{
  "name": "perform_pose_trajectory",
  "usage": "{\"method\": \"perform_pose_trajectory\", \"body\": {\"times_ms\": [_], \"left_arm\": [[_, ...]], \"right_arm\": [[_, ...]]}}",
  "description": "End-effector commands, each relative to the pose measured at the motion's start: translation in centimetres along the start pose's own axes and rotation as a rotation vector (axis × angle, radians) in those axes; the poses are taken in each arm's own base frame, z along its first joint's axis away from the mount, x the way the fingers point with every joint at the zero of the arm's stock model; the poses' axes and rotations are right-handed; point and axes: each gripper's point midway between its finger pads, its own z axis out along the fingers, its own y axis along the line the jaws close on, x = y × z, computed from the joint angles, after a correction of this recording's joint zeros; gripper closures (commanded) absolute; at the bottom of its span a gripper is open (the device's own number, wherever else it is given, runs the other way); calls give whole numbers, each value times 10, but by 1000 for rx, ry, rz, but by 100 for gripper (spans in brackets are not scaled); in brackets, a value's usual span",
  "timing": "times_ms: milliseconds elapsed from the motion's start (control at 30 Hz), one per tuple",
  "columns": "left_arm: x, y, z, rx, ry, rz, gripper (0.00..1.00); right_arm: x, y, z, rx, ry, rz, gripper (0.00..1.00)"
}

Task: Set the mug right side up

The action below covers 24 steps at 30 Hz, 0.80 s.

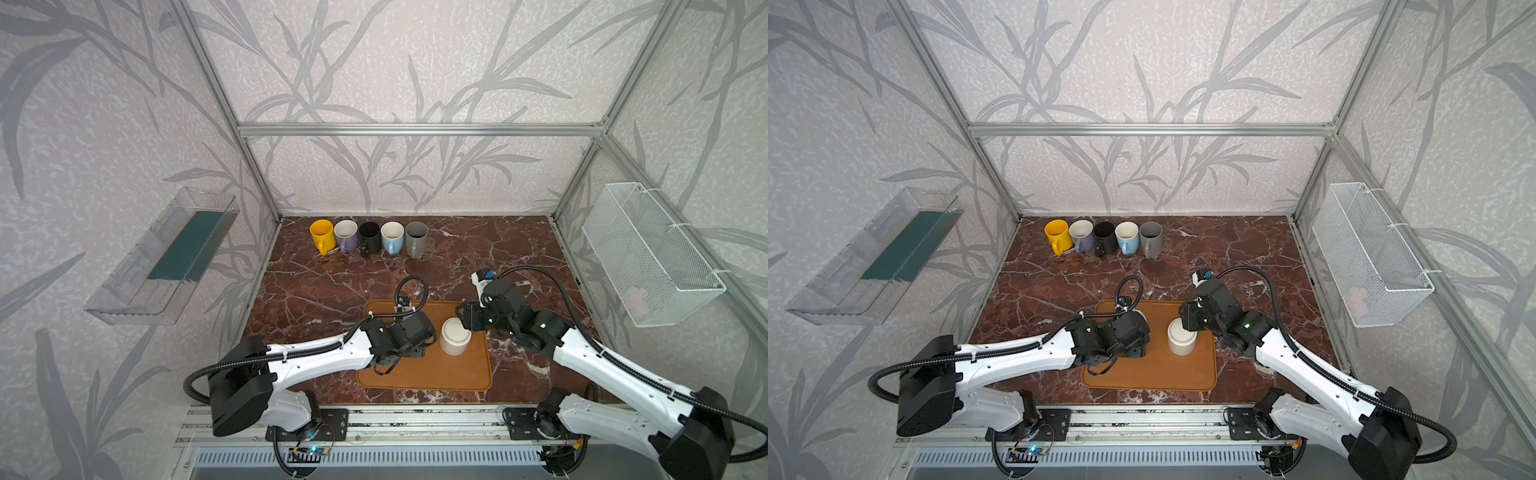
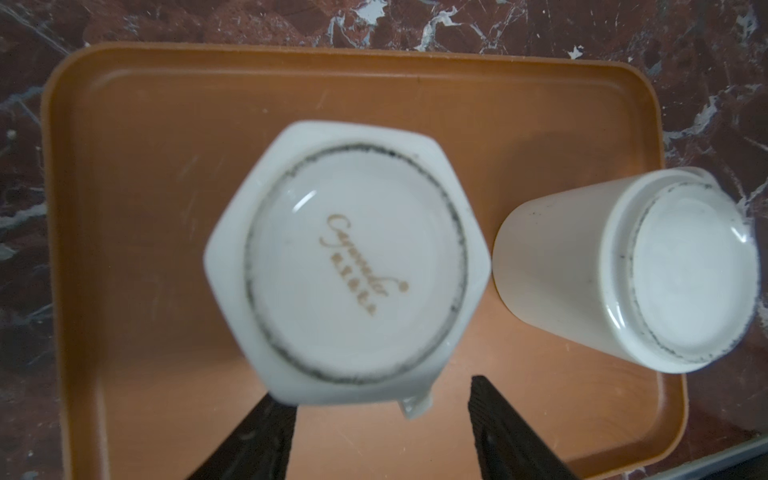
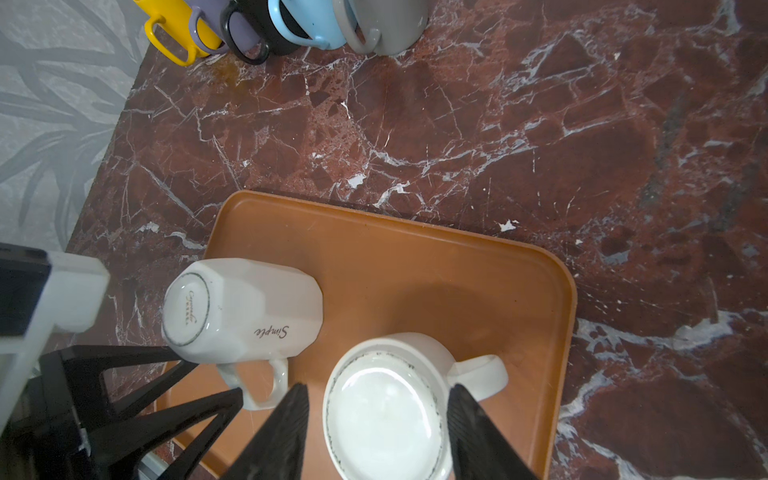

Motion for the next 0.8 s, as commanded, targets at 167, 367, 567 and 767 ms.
{"method": "perform_pose_trajectory", "body": {"times_ms": [167,367,567,767], "left_arm": [[5,36,-6,-167,30,97,39],[6,17,-8,-69,69,136,44],[3,-20,1,57,96,115,44],[3,-25,19,29,93,85,47]], "right_arm": [[3,-2,-1,-6,2,-2,45],[3,-3,-1,-4,2,-2,45],[4,-3,0,-2,4,0,45],[5,-6,-2,9,1,-6,45]]}}
